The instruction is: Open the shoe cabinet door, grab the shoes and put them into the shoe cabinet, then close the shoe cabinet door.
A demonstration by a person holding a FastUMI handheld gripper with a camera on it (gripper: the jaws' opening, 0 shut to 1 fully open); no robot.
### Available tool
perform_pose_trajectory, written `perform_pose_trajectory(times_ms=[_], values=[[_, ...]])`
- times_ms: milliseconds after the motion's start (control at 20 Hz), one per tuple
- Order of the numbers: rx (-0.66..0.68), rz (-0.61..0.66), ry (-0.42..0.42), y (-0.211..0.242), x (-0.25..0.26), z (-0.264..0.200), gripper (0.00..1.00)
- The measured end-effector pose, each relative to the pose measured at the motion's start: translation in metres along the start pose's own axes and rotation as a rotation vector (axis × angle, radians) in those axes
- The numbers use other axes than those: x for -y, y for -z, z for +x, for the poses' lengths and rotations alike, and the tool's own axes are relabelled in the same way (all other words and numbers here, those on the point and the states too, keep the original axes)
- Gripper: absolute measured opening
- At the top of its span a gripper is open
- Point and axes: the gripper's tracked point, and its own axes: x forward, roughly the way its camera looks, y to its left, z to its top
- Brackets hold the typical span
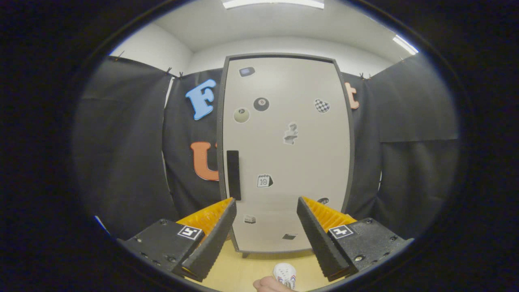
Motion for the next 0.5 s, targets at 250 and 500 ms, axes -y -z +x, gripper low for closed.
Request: perform_pose_trajectory(times_ms=[250, 500], values=[[0.018, 0.02, -0.068, -0.003, -0.032, 0.048, 0.99], [0.073, 0.028, -0.088, -0.01, -0.047, 0.104, 0.99]])
